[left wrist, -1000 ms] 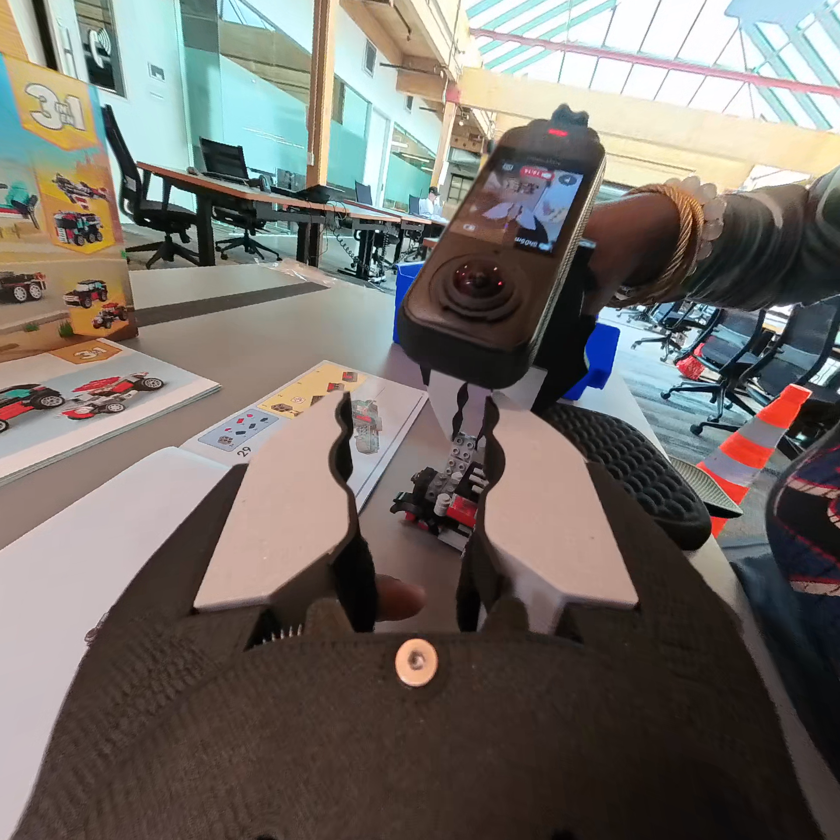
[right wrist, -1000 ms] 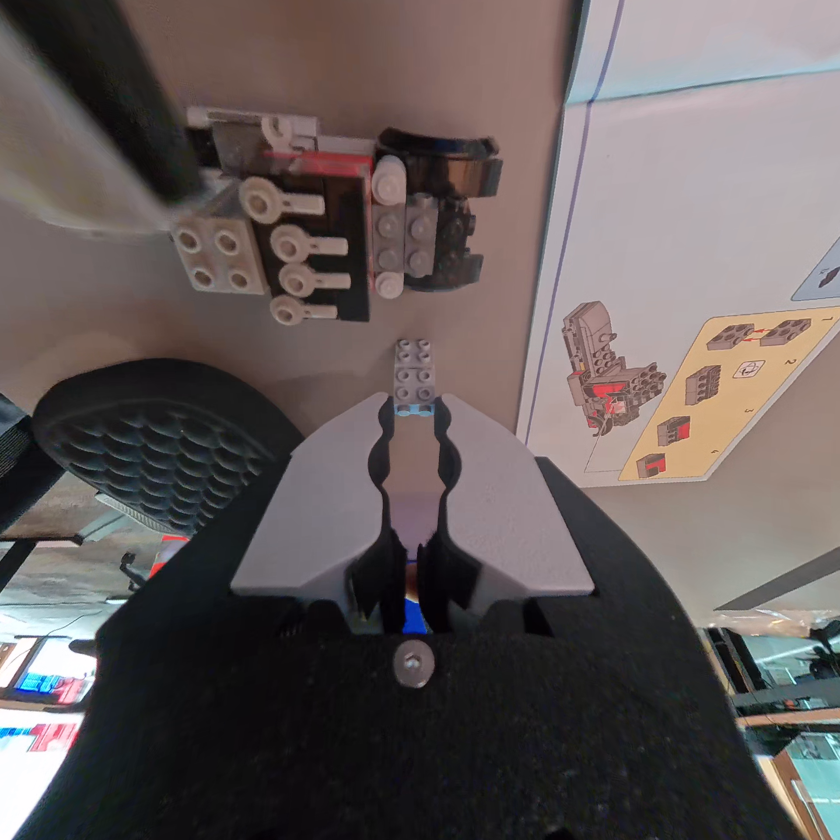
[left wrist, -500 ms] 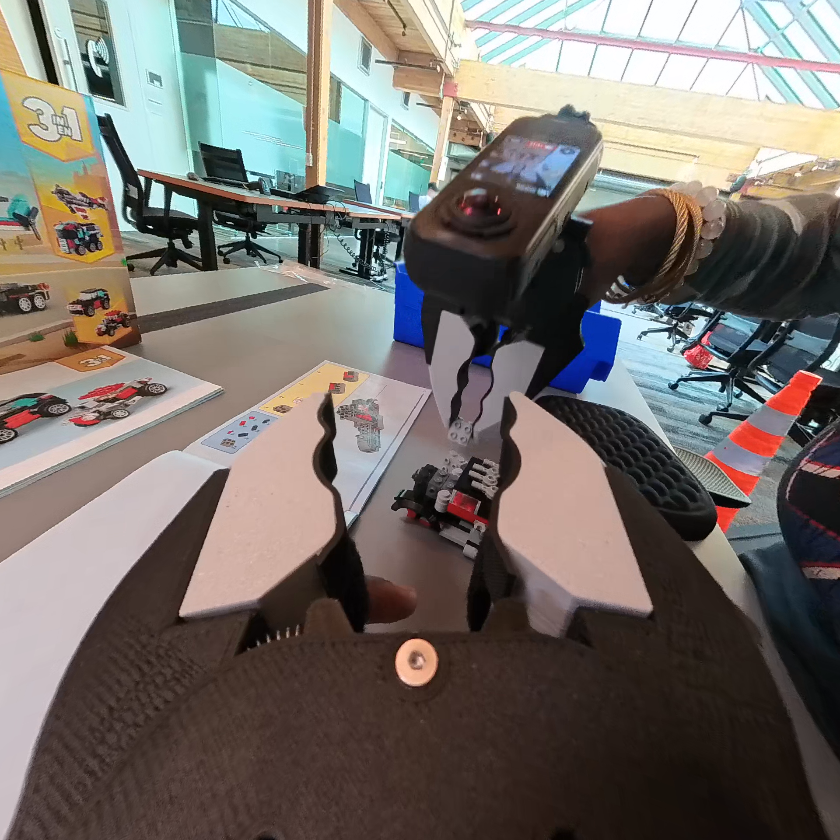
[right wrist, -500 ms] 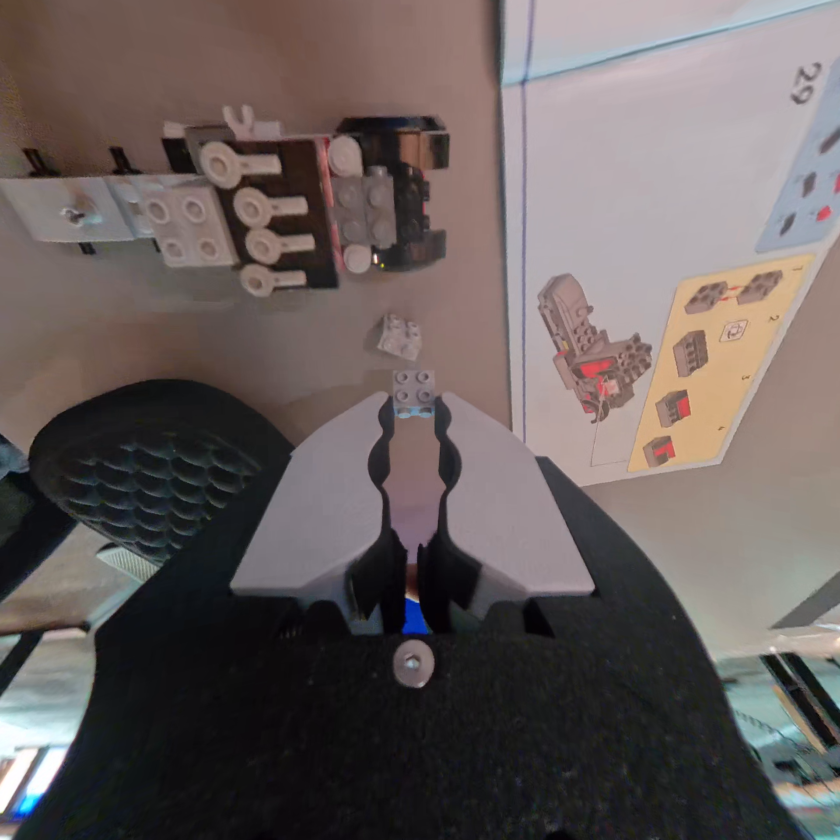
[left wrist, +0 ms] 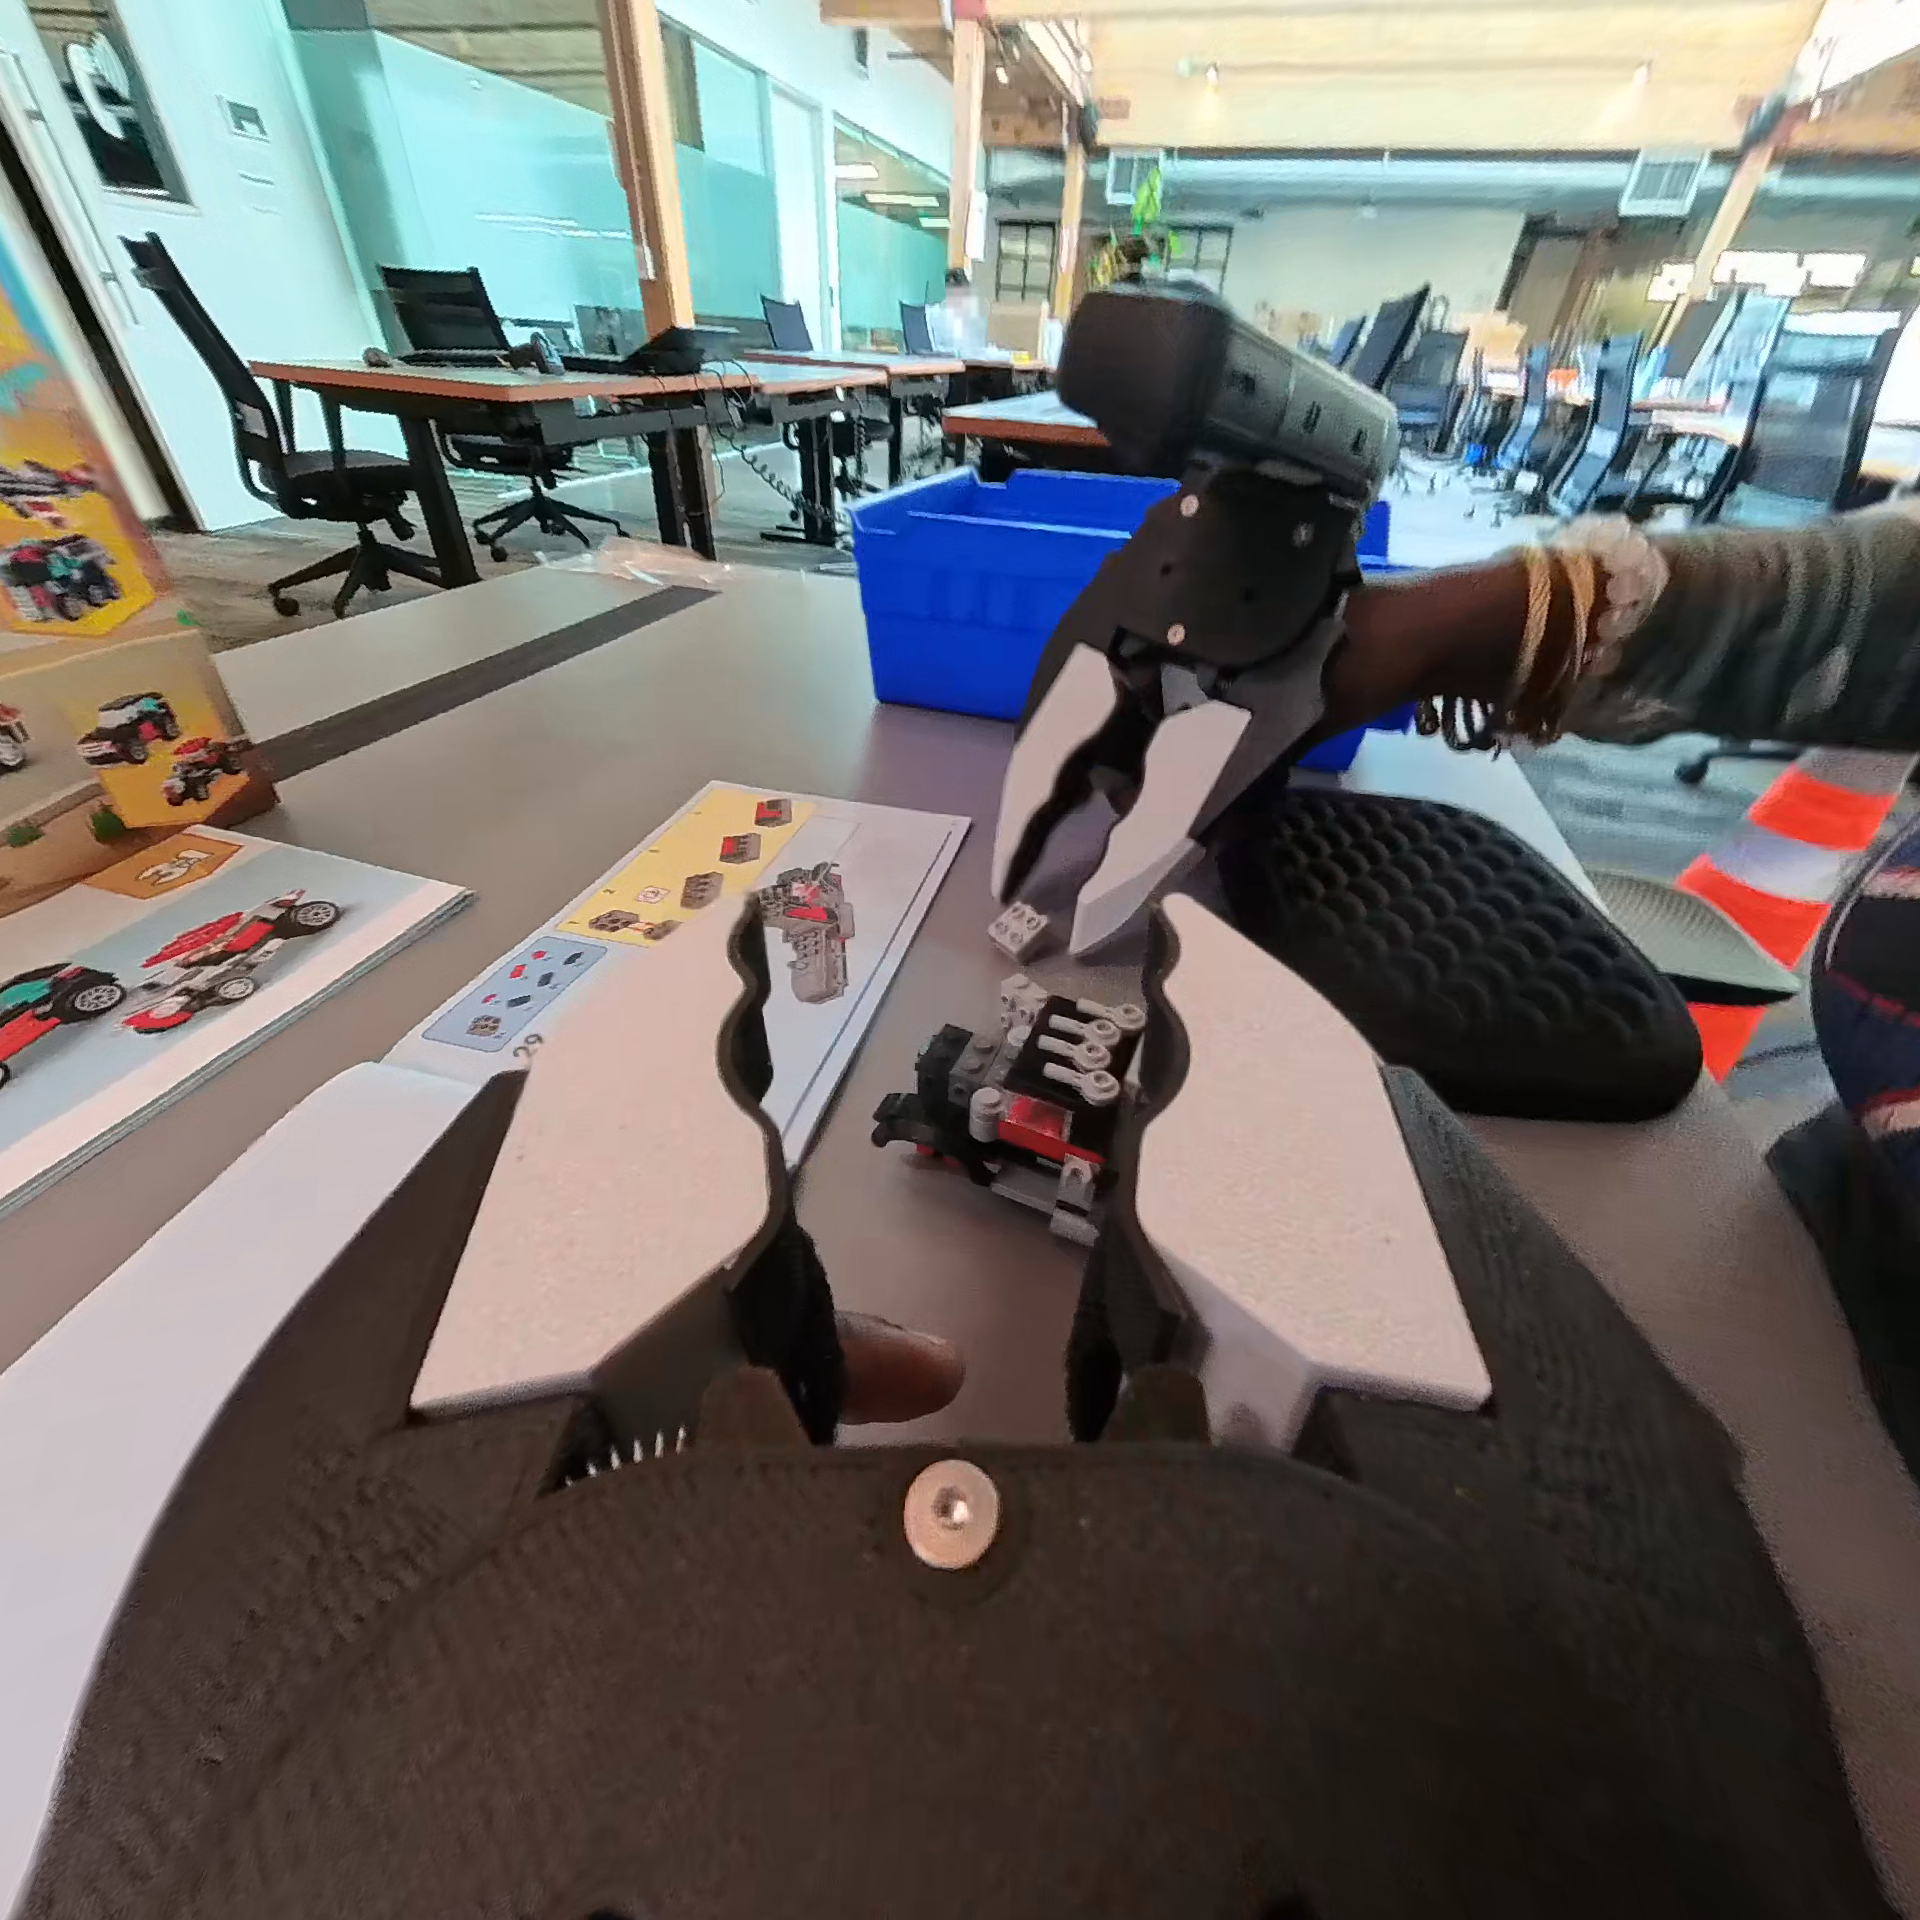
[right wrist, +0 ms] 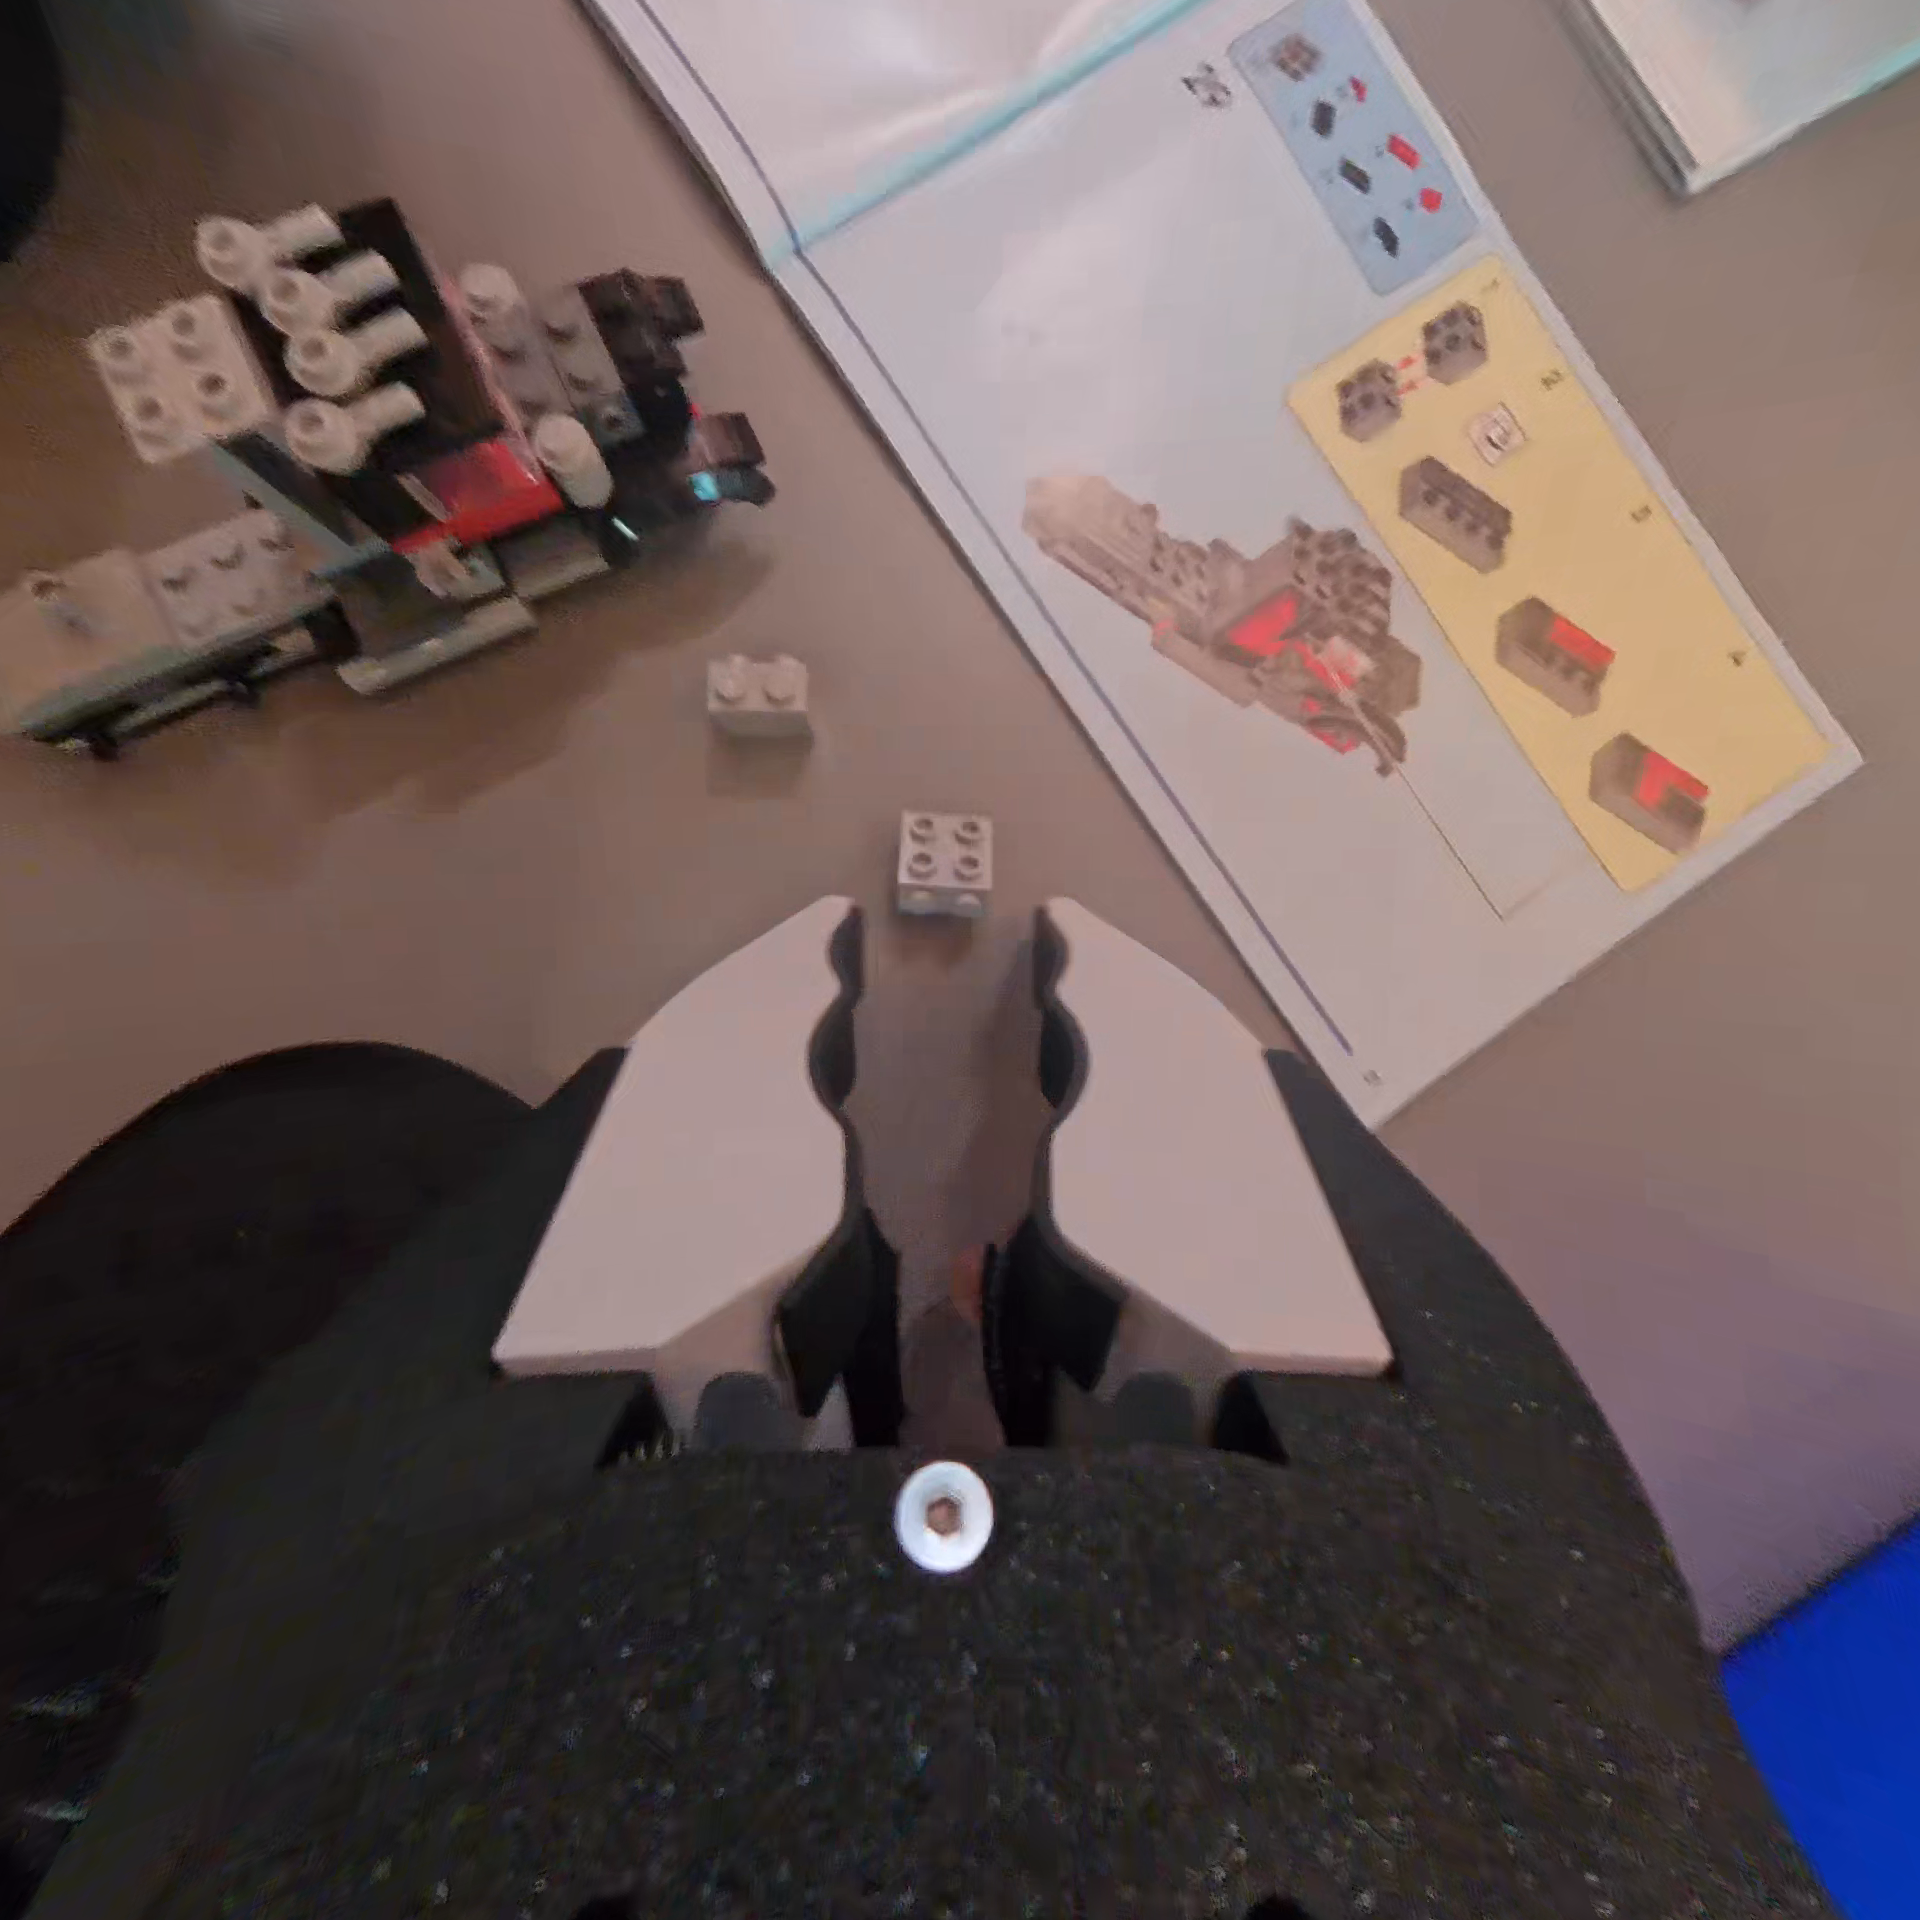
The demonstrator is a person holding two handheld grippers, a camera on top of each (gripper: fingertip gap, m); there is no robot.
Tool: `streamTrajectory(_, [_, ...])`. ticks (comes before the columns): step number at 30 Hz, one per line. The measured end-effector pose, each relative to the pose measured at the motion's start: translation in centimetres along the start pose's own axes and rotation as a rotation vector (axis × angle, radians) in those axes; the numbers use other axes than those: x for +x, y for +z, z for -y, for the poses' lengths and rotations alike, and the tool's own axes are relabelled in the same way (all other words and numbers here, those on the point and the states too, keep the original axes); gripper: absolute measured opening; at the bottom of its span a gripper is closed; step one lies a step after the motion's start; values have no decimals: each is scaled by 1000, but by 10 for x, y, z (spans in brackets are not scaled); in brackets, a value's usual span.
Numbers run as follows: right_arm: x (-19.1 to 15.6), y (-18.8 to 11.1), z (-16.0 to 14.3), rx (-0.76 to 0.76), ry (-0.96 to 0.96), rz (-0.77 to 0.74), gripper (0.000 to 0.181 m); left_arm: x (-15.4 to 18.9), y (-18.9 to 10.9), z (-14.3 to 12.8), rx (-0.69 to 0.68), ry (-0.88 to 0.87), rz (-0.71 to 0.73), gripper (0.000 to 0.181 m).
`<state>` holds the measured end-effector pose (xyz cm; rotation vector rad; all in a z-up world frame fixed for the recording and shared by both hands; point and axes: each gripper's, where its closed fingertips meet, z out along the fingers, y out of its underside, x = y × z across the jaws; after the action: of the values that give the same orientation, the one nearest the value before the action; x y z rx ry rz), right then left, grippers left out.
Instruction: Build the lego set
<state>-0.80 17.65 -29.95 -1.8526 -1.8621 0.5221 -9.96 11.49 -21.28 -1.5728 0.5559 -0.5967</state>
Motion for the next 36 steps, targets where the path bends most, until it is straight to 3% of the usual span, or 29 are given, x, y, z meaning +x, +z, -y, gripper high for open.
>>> streamTrajectory(1, [3,-3,-2,-5,-3,-16,45,3,2,-2,-18,21,-9,69])
streamTrajectory(3, [1,-10,6,60,-39,-33,50,8,4,-3,-33,52,-27,69])
streamTrajectory(6, [-15,-13,34,227,-67,4,37,12,5,0,-19,60,-44,67])
streamTrajectory(11, [-27,13,37,207,-27,63,34,14,1,13,50,11,-61,63])
streamTrajectory(13, [-30,15,38,202,-42,98,16,13,1,14,45,-5,-47,61])
streamTrajectory(15, [-26,8,41,240,-63,93,16,13,0,19,48,-43,-43,60])
streamTrajectory(17, [-31,-17,64,462,-44,167,16,17,0,30,88,-133,-81,60])
streamTrajectory(20, [-46,-81,107,921,71,442,16,27,4,49,168,-258,-168,53])
streamTrajectory(23, [-49,-118,122,1153,157,618,16,37,13,60,195,-265,-217,46])
streamTrajectory(36, [-68,-118,131,1189,118,675,16,58,25,75,252,-301,-284,16])
